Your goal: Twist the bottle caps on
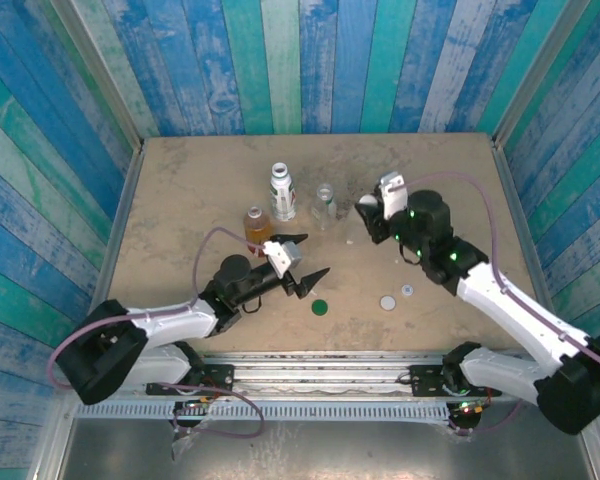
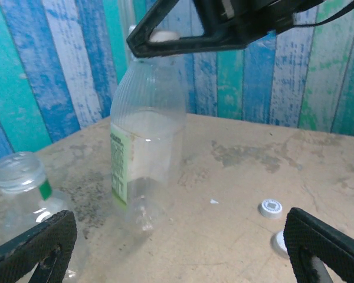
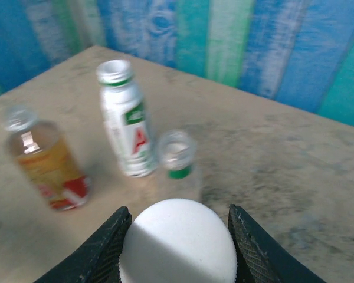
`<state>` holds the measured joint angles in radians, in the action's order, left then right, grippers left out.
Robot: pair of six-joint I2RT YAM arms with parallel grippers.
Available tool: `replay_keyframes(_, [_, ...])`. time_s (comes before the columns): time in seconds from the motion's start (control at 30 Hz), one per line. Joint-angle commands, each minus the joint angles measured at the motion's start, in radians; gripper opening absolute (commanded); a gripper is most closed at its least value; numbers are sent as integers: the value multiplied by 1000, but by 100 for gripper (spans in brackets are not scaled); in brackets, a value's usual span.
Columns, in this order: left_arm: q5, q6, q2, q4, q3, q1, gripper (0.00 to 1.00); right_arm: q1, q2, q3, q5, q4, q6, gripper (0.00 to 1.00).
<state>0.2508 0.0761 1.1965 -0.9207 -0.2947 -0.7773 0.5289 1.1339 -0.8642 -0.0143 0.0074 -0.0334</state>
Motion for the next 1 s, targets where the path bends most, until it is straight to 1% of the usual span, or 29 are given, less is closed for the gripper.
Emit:
replay_keyframes(0.0, [-79, -27, -78, 64, 7, 0, 94, -65, 116, -101, 21, 28, -4, 32])
replay_keyframes(0.2, [-118, -38, -132, 130, 9, 0, 94, -146, 398, -314, -16, 32, 10, 33])
replay_keyframes(0.33, [-134, -37, -164, 163, 16, 0, 94, -177, 550, -443, -24, 9, 25, 34])
replay_keyframes(0.5, [-142, -30, -176, 184, 19, 1, 94, -192, 665, -543, -38, -35, 38, 34])
replay_keyframes(0.63, [-141, -26, -174, 190, 19, 0, 94, -195, 707, -559, -50, -39, 43, 37])
replay_keyframes(0.77, [-136, -21, -172, 192, 19, 0, 94, -196, 721, -581, -61, -61, 53, 44])
replay_keyframes(0.9, [-139, -22, -178, 190, 22, 0, 94, -196, 701, -590, -73, -69, 75, 63])
replay_keyframes(0.97, [-138, -23, -178, 190, 22, 0, 94, -196, 681, -588, -72, -69, 79, 67])
